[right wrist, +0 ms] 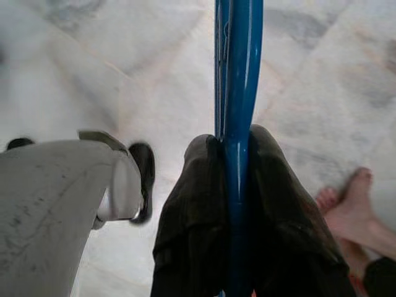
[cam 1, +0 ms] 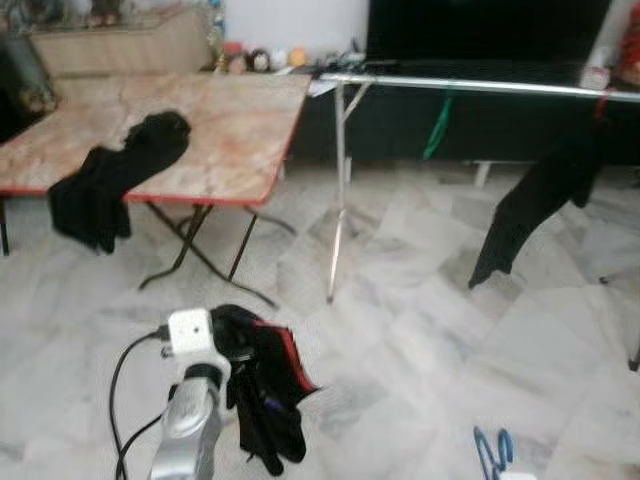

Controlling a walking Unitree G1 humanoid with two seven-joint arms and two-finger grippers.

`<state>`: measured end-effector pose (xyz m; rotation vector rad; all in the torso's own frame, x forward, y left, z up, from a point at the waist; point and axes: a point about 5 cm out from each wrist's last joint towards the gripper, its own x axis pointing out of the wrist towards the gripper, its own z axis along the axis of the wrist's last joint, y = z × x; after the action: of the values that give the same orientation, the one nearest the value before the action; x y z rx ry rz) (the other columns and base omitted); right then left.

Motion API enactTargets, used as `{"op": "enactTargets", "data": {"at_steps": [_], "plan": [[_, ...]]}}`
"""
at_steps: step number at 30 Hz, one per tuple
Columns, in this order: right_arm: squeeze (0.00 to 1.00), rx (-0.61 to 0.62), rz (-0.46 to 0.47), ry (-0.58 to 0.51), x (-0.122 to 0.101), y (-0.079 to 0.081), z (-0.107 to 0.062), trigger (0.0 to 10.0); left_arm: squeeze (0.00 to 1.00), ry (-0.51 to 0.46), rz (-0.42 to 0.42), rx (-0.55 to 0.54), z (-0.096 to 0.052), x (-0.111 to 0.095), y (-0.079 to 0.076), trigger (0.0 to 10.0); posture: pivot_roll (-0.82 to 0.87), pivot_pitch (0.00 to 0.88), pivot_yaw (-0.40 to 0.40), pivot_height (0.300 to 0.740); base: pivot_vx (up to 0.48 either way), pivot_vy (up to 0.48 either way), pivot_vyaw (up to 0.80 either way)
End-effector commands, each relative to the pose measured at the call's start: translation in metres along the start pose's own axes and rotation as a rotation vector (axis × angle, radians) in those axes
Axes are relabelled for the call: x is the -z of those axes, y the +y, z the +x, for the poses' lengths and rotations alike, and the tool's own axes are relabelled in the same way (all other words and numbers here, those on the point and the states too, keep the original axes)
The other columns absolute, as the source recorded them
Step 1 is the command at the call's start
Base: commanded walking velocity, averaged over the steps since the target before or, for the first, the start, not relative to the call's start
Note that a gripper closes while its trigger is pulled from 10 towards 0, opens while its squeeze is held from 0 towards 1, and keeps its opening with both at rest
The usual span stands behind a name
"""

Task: Hang hanger

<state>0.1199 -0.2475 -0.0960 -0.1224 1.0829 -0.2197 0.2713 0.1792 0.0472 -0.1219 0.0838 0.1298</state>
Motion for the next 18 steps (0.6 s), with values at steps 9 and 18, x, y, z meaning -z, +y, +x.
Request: {"op": "enactTargets", "data": {"at_steps": [9, 18], "plan": [[0.0, 0.011, 0.022, 0.002, -0.0012, -0.0026, 0.0003, 10.0, 0.0, -0.026, 0.005, 0.022, 0.0032, -0.0064, -0.0059, 10.0, -0.15, 0.0, 0.056, 0.732, 0.0, 0.29, 0.0], [0.0, -0.009, -0.001, 0.007, -0.0019, -0.0017, 0.0006, 10.0, 0.0, -0.028, 0.01, 0.025, 0.0033, -0.0071, -0.0051, 10.0, -0.15, 0.0, 0.057, 0.732, 0.0, 0.289, -0.33]]}}
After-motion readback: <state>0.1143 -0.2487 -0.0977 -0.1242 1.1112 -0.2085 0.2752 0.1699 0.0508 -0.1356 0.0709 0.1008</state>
